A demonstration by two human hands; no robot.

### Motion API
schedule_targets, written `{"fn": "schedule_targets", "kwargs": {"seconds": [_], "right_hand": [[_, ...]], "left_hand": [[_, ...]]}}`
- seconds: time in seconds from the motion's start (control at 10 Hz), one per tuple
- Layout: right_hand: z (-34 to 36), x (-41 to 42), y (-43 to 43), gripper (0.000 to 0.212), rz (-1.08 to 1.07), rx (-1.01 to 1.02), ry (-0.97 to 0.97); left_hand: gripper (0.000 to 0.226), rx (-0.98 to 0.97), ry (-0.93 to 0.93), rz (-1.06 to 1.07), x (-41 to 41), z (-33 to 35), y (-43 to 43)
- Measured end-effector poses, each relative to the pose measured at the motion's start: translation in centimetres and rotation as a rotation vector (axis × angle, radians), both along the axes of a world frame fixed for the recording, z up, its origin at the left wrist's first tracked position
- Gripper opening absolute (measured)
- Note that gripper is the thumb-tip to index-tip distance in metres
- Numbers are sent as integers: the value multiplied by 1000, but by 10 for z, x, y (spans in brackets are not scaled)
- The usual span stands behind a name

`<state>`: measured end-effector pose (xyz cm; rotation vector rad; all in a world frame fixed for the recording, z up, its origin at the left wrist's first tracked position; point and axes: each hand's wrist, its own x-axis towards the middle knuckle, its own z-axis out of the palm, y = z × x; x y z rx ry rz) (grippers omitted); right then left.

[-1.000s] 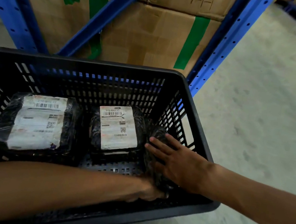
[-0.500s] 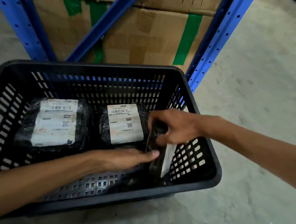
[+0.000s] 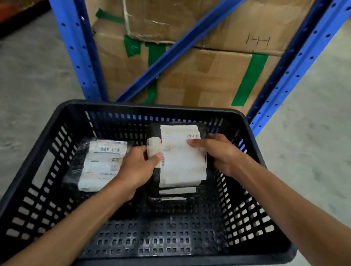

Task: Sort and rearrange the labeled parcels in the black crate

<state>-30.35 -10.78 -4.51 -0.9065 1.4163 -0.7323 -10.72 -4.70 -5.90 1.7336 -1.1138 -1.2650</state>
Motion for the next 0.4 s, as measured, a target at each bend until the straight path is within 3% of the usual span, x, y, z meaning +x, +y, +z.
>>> {"fn": "schedule_targets", "kwargs": {"seconds": [0.2, 0.4], "right_hand": [[-50, 19, 0, 29, 105, -55, 258], [-32, 8, 17, 50, 102, 8, 193]], "left_hand": [[34, 207, -295, -159, -4, -29, -26], [52, 205, -482, -266, 2, -13, -14]]}}
